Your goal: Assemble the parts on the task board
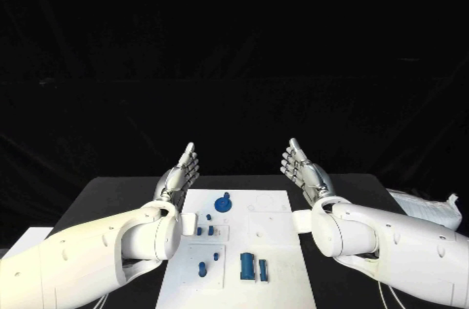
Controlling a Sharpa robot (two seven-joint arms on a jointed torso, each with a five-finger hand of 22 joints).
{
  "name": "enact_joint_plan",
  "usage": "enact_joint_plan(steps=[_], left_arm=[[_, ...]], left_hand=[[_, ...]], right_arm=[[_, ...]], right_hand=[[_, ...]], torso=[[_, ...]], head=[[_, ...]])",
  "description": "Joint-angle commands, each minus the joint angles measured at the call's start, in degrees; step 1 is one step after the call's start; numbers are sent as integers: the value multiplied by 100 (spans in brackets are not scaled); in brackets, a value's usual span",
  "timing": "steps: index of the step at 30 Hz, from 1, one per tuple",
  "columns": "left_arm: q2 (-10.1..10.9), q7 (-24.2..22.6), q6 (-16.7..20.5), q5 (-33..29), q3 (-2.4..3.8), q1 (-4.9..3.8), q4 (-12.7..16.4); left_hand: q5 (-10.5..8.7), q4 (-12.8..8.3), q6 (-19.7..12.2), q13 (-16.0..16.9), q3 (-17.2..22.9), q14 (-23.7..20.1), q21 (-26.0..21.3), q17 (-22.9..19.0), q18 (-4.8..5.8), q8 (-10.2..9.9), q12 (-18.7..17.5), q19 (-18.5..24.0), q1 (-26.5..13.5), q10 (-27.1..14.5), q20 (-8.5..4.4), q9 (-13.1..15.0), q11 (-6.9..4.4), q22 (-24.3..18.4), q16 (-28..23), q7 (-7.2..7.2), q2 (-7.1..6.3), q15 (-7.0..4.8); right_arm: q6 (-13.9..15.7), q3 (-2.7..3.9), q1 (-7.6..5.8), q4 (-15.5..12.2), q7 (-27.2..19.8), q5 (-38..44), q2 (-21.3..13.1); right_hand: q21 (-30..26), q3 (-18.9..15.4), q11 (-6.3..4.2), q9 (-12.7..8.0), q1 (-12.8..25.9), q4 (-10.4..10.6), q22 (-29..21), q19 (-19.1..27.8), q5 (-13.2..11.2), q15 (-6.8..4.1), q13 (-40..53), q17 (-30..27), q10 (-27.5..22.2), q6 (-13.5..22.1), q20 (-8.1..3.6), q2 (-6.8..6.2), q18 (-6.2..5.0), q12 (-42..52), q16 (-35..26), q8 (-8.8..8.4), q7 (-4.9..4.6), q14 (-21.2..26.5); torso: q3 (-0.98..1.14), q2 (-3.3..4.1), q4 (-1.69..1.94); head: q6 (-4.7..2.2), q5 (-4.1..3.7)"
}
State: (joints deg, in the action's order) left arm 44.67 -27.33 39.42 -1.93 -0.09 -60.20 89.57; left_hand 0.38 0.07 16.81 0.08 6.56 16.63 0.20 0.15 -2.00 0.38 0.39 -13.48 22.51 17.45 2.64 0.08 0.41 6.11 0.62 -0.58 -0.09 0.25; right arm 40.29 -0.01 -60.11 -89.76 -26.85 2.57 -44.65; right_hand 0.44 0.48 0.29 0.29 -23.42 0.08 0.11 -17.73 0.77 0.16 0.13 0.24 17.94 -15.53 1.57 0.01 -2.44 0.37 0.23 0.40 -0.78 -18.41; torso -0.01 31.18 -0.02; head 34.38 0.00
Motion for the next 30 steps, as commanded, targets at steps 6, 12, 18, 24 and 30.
enact_joint_plan(steps=[6, 12, 18, 24, 30], left_arm=[[2, -247, 470, 193, 9, 4, 39], [2, -247, 470, 193, 9, 4, 39], [2, -247, 470, 193, 9, 4, 39], [2, -247, 470, 193, 9, 4, 39], [2, -247, 470, 193, 9, 4, 39]], left_hand=[[-38, -7, -755, -8, -656, -748, -20, -15, 200, -38, -39, 599, -1010, -782, -264, -8, -41, -611, -62, 58, 9, -25], [-38, -7, -969, -8, -656, -959, -20, -15, 200, -38, -39, 764, -1296, -1005, -264, -8, -41, -611, -62, 58, 9, -25], [-38, -7, -1106, -8, -656, -1108, -20, -15, 200, -38, -39, 883, -1496, -1159, -264, -8, -41, -611, -62, 58, 9, -25], [-38, -7, -1681, -8, -656, -1663, -20, -15, 200, -38, -39, 1348, -1726, -1342, -264, -8, -41, -611, -62, 58, 9, -25], [-38, -7, -1681, -8, -656, -1663, -20, -15, 200, -38, -39, 1348, -2251, -1745, -264, -8, -41, -611, -62, 58, 9, -25]], right_arm=[[383, 1, -5, -20, -295, -257, -4], [383, 1, -5, -20, -295, -257, -4], [383, 1, -5, -20, -295, -257, -4], [383, 1, -5, -20, -295, -257, -4], [383, 1, -5, -20, -295, -257, -4]], right_hand=[[-44, -48, -29, -29, 1048, -8, -11, 795, -77, -16, -13, -24, -805, 695, -157, -1, 244, -37, -23, -40, 78, 827], [-44, -48, -29, -29, 1346, -8, -11, 1019, -77, -16, -13, -24, -1037, 893, -157, -1, 244, -37, -23, -40, 78, 1060], [-44, -48, -29, -29, 1551, -8, -11, 1174, -77, -16, -13, -24, -1191, 1021, -157, -1, 244, -37, -23, -40, 78, 1221], [-44, -48, -29, -29, 1778, -8, -11, 1346, -77, -16, -13, -24, -1366, 1553, -157, -1, 244, -37, -23, -40, 78, 1403], [-44, -48, -29, -29, 2342, -8, -11, 1773, -77, -16, -13, -24, -1794, 1553, -157, -1, 244, -37, -23, -40, 78, 1841]], torso=[[1, 0, 2], [1, 0, 2], [1, 0, 2], [1, 0, 2], [1, 0, 2]], head=[[0, 0], [0, 0], [0, 0], [0, 0], [0, 0]])
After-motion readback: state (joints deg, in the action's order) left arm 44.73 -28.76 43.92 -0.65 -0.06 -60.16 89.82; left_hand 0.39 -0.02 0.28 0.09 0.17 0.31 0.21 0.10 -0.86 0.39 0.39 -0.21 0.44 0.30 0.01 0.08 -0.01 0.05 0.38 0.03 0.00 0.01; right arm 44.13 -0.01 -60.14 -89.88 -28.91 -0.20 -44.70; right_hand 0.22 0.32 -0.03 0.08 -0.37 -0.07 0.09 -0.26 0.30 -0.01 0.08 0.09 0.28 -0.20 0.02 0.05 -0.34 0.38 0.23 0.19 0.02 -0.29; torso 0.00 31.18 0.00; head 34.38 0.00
